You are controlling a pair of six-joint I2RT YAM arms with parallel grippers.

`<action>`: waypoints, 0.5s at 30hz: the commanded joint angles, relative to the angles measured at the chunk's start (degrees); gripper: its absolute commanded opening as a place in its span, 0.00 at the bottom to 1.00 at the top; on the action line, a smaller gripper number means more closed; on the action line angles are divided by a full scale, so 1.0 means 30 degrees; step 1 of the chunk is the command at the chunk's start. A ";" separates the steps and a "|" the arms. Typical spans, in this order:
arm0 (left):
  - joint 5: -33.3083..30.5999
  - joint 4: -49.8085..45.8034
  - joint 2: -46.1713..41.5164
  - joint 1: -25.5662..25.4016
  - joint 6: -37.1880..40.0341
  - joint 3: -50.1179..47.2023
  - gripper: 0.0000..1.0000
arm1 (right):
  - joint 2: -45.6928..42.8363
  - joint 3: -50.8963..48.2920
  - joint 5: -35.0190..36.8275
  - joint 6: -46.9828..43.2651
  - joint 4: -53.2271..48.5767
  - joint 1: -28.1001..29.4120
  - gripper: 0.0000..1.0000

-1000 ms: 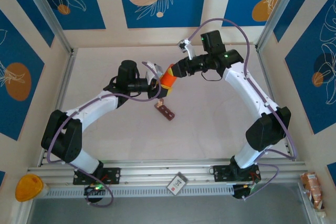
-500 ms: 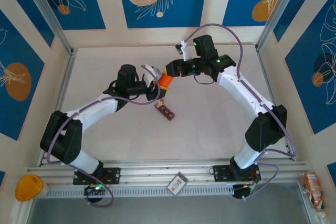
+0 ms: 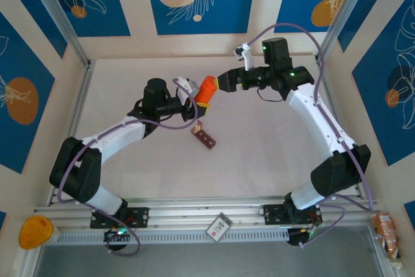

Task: Sort the pills into containers

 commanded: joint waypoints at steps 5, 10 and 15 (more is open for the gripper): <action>0.2100 0.0281 -0.0005 0.0037 -0.0357 0.0848 0.00 | 0.0618 0.2003 -0.1643 -0.3622 -0.1919 -0.0421 0.83; 0.2712 0.0465 0.0113 -0.0006 -0.0853 0.1068 0.00 | 0.1863 0.3435 -0.1495 -0.4242 -0.2946 -0.0114 0.83; 0.2926 0.0381 0.0092 -0.0003 -0.0950 0.1204 0.00 | 0.2545 0.3914 -0.1125 -0.4771 -0.3567 0.0410 0.81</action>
